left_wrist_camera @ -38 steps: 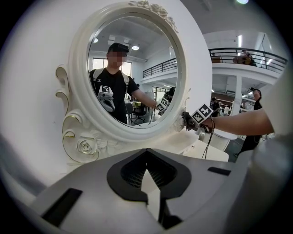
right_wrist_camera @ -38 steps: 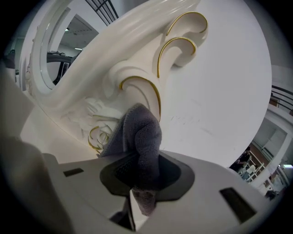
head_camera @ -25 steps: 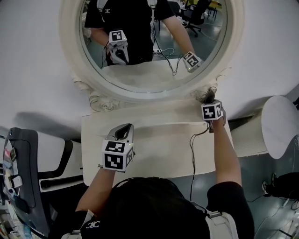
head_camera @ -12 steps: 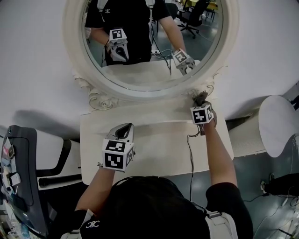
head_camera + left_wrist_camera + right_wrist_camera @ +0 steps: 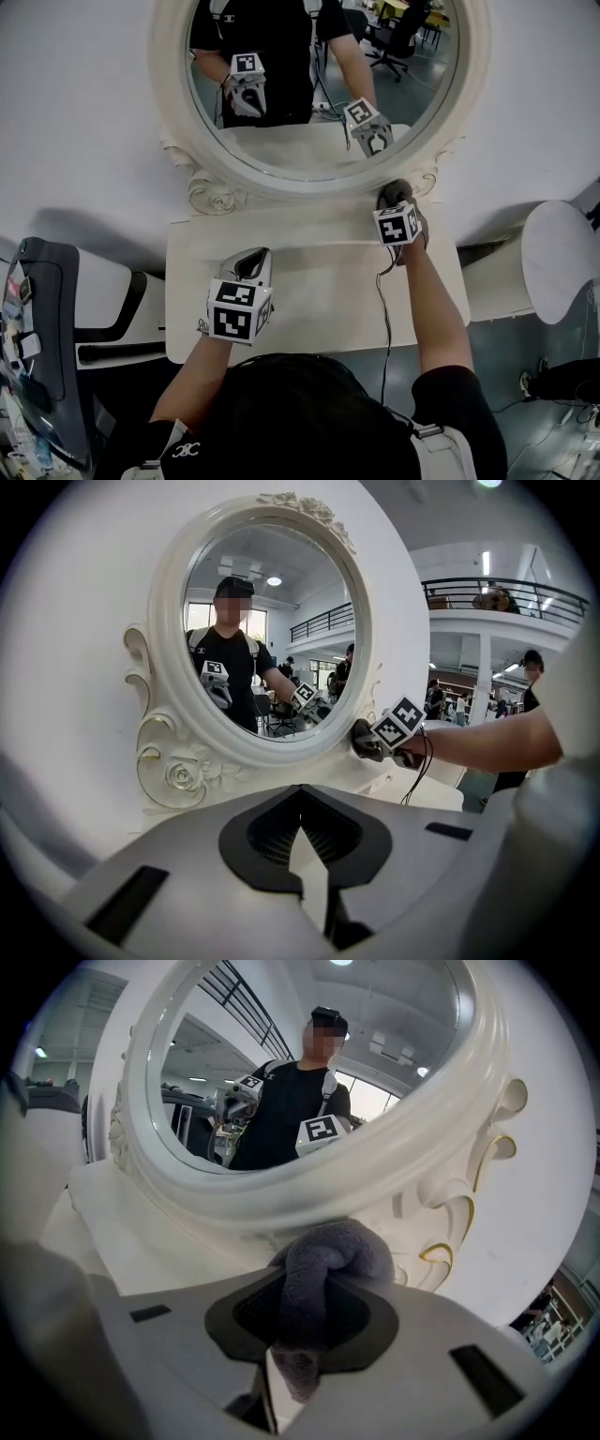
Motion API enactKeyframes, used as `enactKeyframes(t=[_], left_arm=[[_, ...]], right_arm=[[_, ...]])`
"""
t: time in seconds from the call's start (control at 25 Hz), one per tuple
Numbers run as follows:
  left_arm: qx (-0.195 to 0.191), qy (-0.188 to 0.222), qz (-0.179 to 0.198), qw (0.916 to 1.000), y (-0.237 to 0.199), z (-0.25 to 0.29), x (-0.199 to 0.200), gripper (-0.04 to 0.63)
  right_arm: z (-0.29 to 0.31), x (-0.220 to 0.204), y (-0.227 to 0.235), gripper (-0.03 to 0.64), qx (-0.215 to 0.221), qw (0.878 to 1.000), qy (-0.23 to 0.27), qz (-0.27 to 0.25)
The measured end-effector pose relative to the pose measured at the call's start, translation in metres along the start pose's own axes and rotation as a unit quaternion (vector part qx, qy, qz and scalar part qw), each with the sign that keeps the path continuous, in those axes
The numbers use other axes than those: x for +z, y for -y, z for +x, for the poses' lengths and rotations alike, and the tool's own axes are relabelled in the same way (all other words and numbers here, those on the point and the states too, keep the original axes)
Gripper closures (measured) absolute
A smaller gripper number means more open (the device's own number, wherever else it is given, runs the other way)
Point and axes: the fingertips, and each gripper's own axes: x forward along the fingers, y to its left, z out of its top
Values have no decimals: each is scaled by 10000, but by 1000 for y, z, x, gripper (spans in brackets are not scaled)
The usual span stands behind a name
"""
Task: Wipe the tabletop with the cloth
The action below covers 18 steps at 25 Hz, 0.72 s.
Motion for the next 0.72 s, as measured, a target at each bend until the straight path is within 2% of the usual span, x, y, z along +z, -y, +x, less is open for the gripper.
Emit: enactKeyframes(t=[0.28, 0.72], left_arm=[[133, -38, -129, 9998, -17, -10, -7, 589], [161, -58, -172, 9997, -46, -21, -9, 589]], right_arm=[[8, 7, -19, 535, 78, 9999, -43, -79], [1, 20, -48, 535, 100, 9998, 190, 14]])
